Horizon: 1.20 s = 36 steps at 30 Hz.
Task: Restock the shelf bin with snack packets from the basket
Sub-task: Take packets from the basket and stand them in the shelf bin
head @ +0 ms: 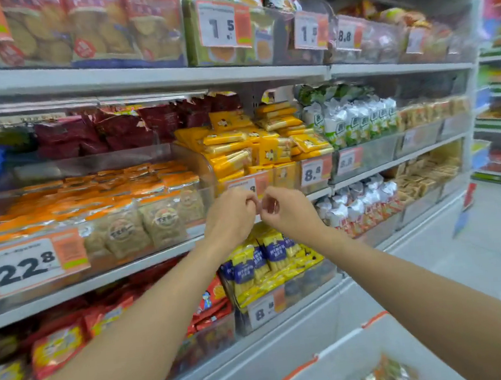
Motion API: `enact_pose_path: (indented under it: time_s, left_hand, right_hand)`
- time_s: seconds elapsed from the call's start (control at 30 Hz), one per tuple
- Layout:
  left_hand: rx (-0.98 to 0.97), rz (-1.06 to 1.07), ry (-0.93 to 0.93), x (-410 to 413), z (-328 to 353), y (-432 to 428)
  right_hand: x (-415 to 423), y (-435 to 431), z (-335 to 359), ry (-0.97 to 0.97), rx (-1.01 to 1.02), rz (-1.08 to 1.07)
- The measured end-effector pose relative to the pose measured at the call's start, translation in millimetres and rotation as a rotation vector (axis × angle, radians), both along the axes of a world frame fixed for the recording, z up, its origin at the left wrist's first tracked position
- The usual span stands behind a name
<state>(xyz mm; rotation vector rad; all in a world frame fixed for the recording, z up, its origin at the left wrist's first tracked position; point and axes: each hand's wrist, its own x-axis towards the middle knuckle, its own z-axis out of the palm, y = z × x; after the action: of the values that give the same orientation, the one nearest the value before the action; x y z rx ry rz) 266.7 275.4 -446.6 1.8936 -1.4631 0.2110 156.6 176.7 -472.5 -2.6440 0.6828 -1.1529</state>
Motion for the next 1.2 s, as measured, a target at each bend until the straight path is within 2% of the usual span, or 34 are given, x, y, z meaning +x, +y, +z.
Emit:
enact_pose_path:
  time_s: [0.27, 0.63, 0.7, 0.77, 0.87, 1.07, 1.2]
  left_hand:
    - [0.224, -0.097, 0.309, -84, -139, -62]
    - [0.653, -0.179, 0.695, -175, -338, -86]
    - [0.695, -0.172, 0.762, -181, -363, -81]
    - [0.745, -0.146, 0.795, -181, -392, -75]
    - [0.839, -0.134, 0.769, -174, -420, -70]
    - [0.734, -0.124, 0.867, -171, -420, -86]
    - [0.737, -0.126, 0.919, -174, -417, -91]
  right_hand:
    - [-113, -36, -131, 0.043, 0.319, -0.211]
    - [-261, -58, -347, 0.373, 0.818, -0.465]
    - [-281, -59, -387, 0.549, 0.874, -0.516]
    - [-300, -62, -425, 0.823, 0.897, -0.562]
    - [-319, -70, -467, 1.133, 0.872, -0.599]
    - [-327, -68, -529, 1.536, 0.783, -0.646]
    - [-327, -53, -562, 1.603, 0.741, -0.619]
